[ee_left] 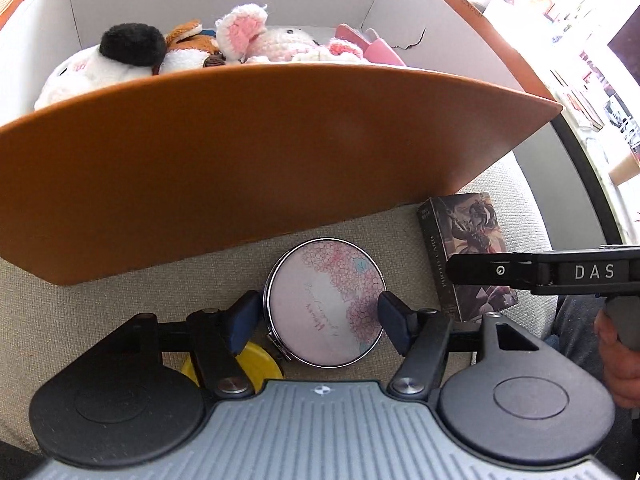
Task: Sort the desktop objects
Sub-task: 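Grasp the round pink compact mirror by its edge with the left gripper, then carry the compact mirror and PHOTO CARD box over the box with both grippers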
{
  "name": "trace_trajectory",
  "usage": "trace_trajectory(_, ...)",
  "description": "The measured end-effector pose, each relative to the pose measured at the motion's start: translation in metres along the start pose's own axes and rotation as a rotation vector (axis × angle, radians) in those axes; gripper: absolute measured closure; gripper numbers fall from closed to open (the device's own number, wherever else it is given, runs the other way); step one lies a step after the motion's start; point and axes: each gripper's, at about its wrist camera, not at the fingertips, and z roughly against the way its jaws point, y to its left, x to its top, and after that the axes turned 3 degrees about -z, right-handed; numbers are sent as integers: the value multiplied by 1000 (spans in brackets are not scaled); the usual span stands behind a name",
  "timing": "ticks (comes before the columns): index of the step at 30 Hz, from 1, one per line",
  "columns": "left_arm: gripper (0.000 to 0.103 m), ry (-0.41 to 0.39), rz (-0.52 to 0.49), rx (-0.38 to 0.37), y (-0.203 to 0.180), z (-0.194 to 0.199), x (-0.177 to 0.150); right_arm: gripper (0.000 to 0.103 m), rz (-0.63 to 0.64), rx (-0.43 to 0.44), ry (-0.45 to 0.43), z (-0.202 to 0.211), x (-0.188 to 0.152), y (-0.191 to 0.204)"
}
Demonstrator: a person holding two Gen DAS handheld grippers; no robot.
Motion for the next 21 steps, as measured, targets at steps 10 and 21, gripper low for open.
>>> trace_trajectory(10, 76, -75, -40, 1, -20, 32, -3, 72, 68, -22, -38, 27, -6, 27)
trace_trajectory(21, 84, -126, -87, -38, -50, 49, -2, 77, 139, 0, -22, 29, -10, 41)
